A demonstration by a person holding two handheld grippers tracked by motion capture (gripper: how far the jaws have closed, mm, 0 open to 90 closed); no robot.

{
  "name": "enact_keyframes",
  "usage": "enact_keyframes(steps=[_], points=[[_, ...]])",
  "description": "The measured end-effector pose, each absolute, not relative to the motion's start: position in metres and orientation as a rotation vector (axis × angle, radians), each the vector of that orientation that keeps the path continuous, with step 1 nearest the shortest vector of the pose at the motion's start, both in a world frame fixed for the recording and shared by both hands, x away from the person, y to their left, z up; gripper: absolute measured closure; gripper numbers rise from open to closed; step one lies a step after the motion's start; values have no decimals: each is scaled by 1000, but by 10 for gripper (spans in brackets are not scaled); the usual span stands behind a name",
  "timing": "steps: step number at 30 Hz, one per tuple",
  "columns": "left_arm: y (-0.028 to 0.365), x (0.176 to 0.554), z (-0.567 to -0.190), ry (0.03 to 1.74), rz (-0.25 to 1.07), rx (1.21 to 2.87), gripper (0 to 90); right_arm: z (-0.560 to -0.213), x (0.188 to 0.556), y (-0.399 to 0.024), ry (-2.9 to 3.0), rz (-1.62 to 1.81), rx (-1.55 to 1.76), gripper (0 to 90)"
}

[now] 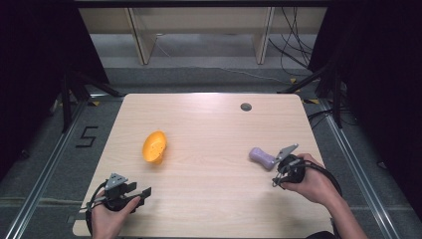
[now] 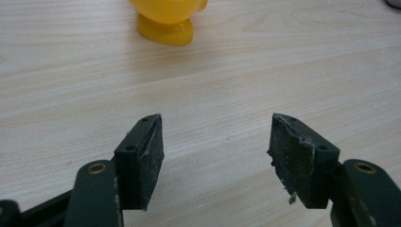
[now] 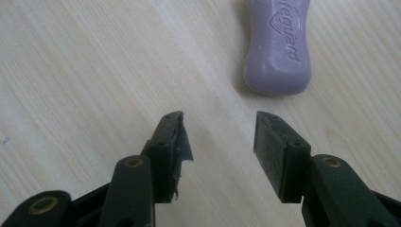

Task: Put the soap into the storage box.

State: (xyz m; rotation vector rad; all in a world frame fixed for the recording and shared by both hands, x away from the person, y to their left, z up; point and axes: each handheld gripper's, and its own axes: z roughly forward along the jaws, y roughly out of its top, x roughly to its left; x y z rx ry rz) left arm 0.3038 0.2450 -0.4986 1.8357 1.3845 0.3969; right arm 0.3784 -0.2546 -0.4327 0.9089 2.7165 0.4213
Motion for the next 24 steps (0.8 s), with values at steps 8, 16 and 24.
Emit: enact_keyframes(steps=[8,16,24], points=[[242,304,-499,1377,388,1822,353,-431,420,-242,2782,325,915,519],[243,304,-498,1363,390,1828,352,-431,449,-233,2799,280,983,489],[243,304,-498,1365,383,1820,352,-437,478,-221,2827,223,998,457]])
